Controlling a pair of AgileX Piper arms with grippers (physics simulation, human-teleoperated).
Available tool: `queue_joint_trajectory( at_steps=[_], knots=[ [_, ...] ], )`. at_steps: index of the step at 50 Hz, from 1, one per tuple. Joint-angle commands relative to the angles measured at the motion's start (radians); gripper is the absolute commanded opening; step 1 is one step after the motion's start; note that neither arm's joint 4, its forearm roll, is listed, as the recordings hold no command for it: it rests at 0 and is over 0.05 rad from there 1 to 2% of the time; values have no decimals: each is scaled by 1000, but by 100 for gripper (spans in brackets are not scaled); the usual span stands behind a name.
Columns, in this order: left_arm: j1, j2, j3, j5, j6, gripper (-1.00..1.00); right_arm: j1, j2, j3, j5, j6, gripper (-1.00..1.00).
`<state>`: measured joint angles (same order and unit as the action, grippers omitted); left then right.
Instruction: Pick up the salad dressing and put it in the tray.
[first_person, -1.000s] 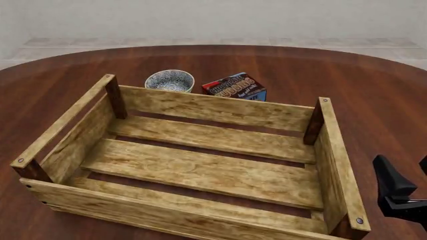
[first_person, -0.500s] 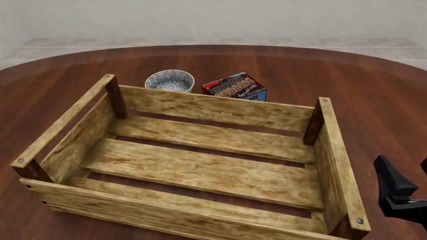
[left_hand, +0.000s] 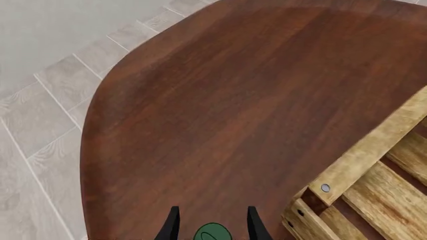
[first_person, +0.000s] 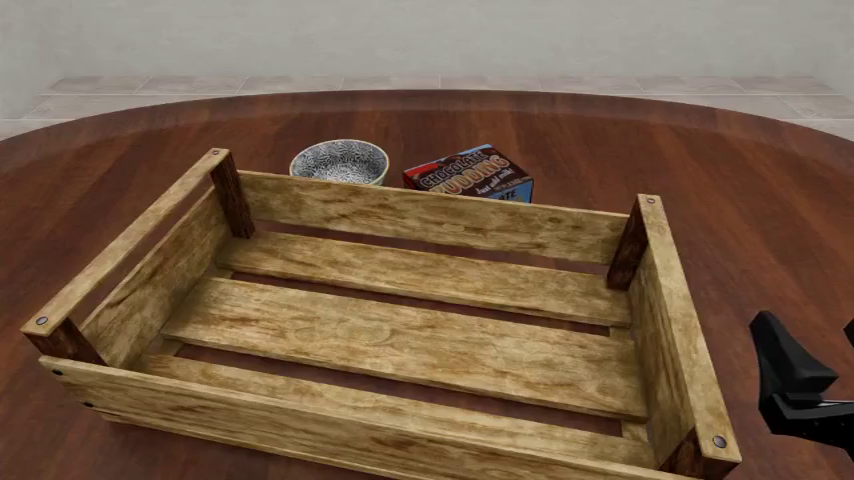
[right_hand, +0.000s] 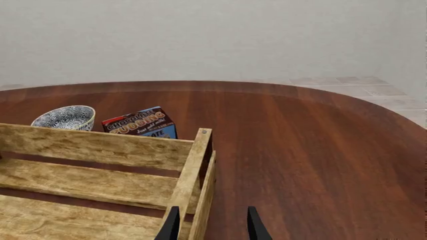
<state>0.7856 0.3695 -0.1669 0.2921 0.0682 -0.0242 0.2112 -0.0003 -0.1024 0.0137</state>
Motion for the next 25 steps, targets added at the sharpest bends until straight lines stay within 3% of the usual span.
queue_joint_trajectory(
  at_steps=[1, 25],
  knots=[
    [9, 32, 30, -41, 7, 100, 0, 4, 0, -4, -2, 100],
    [-11, -14, 81, 5, 17, 100, 8, 3, 0, -4, -9, 100]
  ],
)
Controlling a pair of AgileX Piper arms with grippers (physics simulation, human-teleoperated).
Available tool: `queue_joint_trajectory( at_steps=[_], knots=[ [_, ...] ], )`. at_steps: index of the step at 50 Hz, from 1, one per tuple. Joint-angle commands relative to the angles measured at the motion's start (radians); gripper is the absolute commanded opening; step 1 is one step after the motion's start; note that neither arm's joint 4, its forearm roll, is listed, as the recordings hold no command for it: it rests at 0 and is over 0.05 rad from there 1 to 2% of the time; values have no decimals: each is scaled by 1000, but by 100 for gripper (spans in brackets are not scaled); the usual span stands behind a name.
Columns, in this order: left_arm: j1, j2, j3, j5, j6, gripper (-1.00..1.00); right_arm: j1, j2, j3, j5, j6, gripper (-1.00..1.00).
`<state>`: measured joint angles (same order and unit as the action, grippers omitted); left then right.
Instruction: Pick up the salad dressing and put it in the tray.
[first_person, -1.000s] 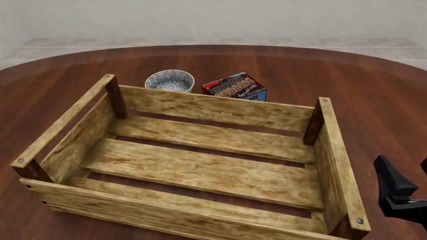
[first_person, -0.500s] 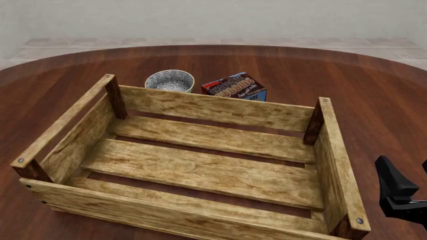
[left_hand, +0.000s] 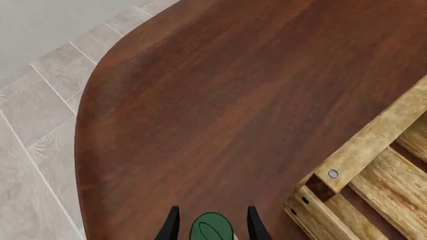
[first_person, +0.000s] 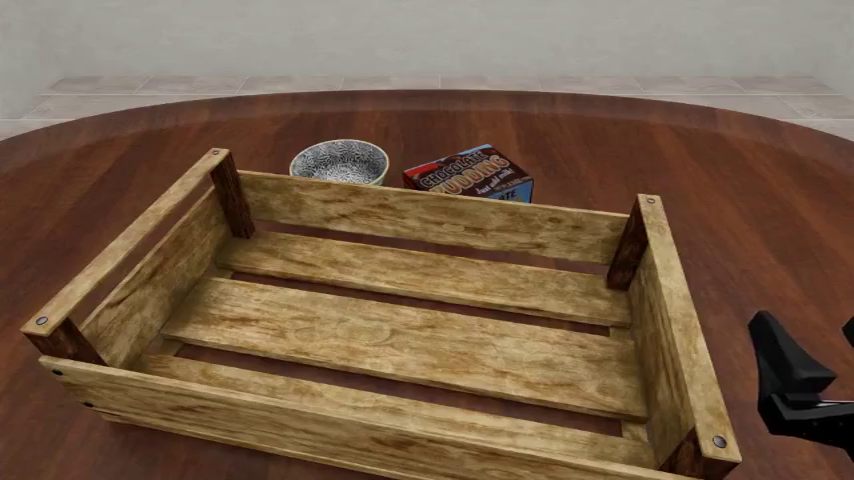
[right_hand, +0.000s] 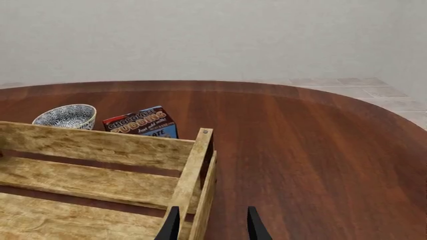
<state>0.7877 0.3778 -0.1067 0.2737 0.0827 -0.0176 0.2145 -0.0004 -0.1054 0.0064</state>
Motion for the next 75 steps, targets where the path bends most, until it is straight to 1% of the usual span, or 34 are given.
queue_joint_trajectory(
  at_steps=[1, 10, 20, 22, 24, 25, 27, 28, 33, 36, 39, 41, 42, 44, 50, 53, 58, 67, 75],
  knots=[
    [-14, -24, 24, 24, 4, 100, 2, 0, 0, -1, -2, 100],
    [-11, -5, 41, -1, 12, 100, 2, 1, 0, -2, -1, 100],
    [-2, 49, 67, -62, 17, 100, 2, 6, 0, -6, -1, 100],
    [-4, 43, 67, -57, 15, 100, 2, 5, 0, -5, -2, 100],
    [10, 103, 74, -106, 26, 100, 2, 3, 0, -3, -2, 100],
    [34, 144, 73, -149, 40, -100, 1, 3, 0, -3, -2, 100],
    [28, 131, 72, -140, 39, -100, 0, 2, 0, -2, -1, 100],
    [30, 129, 62, -130, 26, -100, 1, -4, 0, 3, -2, 100],
    [41, 125, 44, -126, 23, -100, 1, -4, 0, 3, -2, 100],
    [42, 98, 24, -96, 19, -100, 0, -7, 0, 6, -1, 100],
    [45, 97, 9, -88, 14, -100, -2, -10, 0, 9, 0, 100],
    [41, 83, 3, -73, 12, -100, -2, -11, 0, 10, 0, 100],
    [27, 51, -4, -41, 6, -100, -3, -10, 0, 8, 1, 100],
    [22, 34, -10, -22, 3, -100, -3, -10, 0, 8, 1, 100],
    [13, 8, -45, 20, -2, -100, -7, -13, 0, 11, 3, 100],
    [-5, -31, -63, 61, -12, -100, -8, -11, 0, 9, 4, 100],
    [-24, -55, -79, 92, -11, -100, -10, -11, 0, 8, 5, 100],
    [-57, -74, -123, 127, -13, -100, -12, -12, 0, 9, 9, 100],
    [-63, -49, -162, 113, 4, -100, -17, -16, 0, 14, 17, 100]
  ],
)
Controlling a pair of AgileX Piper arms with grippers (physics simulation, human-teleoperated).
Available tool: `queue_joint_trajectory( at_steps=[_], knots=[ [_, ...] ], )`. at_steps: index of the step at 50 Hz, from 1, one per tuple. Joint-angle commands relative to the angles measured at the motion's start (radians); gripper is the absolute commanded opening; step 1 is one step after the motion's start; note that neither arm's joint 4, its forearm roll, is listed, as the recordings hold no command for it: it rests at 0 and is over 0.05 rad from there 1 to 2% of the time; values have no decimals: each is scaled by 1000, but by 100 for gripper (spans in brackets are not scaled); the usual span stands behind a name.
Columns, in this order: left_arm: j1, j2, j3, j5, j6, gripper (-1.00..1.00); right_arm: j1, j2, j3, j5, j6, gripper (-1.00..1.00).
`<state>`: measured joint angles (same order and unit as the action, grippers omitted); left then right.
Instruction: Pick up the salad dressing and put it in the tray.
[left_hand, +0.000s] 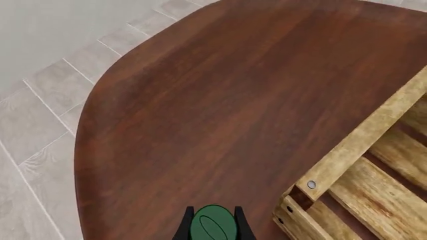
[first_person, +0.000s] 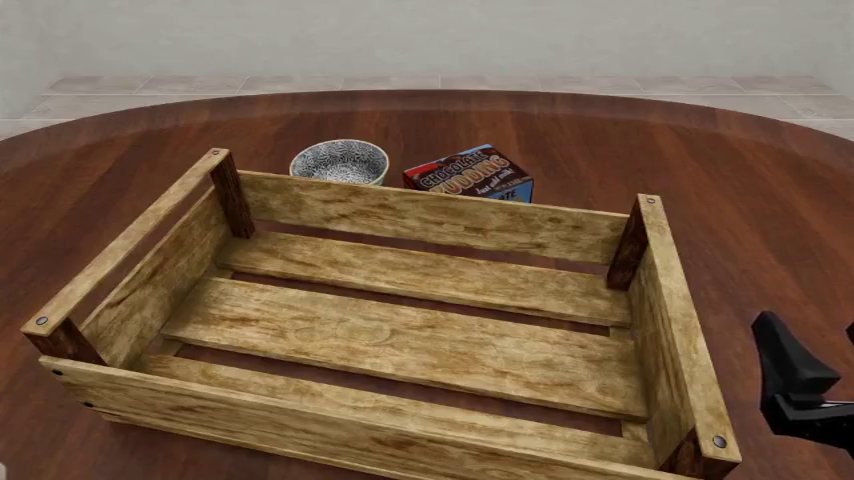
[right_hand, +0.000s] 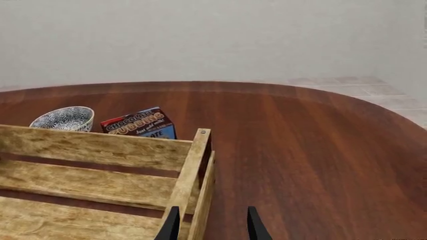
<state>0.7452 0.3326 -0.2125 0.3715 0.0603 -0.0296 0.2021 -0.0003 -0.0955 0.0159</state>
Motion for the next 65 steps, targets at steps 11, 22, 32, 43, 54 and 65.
queue_joint_trajectory(
  at_steps=[11, 22, 32, 43, 54, 65],
  knots=[
    [-55, -5, -134, 42, 51, -100, -3, -7, 0, 8, 9, 100],
    [-109, 8, -218, 69, 56, -100, 0, -7, 0, 9, 4, 100],
    [-162, 39, -330, 89, 81, -100, 0, 6, 0, -3, 5, 100],
    [-227, 99, -411, 85, 107, -100, -1, 13, 0, -10, 8, 100],
    [-294, 153, -475, 67, 113, -100, -3, 15, 0, -11, 11, 100],
    [-374, 201, -553, 76, 109, -100, -3, 13, 0, -9, 9, 100]
  ],
)
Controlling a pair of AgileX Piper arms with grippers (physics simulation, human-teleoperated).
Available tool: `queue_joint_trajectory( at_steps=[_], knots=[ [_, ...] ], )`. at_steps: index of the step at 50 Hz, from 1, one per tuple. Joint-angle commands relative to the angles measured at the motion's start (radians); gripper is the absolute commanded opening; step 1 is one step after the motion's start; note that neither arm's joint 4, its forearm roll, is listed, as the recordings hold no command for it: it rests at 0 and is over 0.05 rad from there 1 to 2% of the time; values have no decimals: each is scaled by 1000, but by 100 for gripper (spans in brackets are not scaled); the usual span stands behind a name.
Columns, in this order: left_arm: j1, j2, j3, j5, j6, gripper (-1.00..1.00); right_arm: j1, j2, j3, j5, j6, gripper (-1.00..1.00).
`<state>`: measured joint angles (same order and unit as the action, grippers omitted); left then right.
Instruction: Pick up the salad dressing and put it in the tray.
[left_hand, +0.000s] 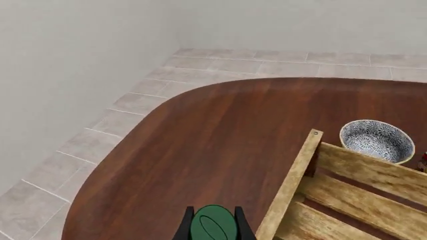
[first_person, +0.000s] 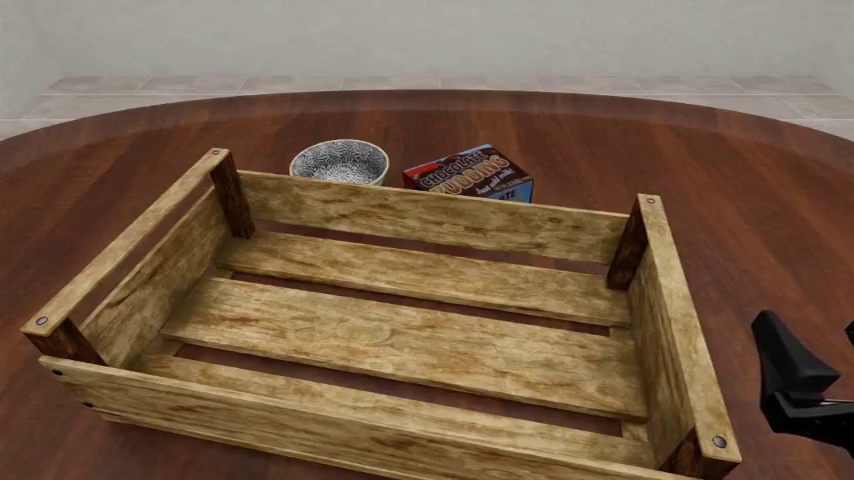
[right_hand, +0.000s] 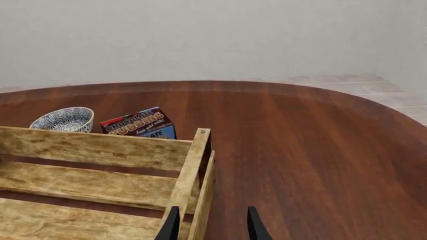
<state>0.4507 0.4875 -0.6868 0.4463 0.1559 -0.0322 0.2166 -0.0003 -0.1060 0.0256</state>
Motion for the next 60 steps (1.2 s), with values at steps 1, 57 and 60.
queue_joint_trajectory(
  at_steps=[1, 57, 60],
  knots=[
    [-82, 52, -82, -3, 13, -100, -1, -3, 0, 2, -1, 100],
    [-611, 403, -233, -185, 53, -100, 1, 3, 0, -2, -1, 100],
    [-646, 433, -246, -200, 50, -100, 1, 3, 0, -2, -2, 100]
  ],
)
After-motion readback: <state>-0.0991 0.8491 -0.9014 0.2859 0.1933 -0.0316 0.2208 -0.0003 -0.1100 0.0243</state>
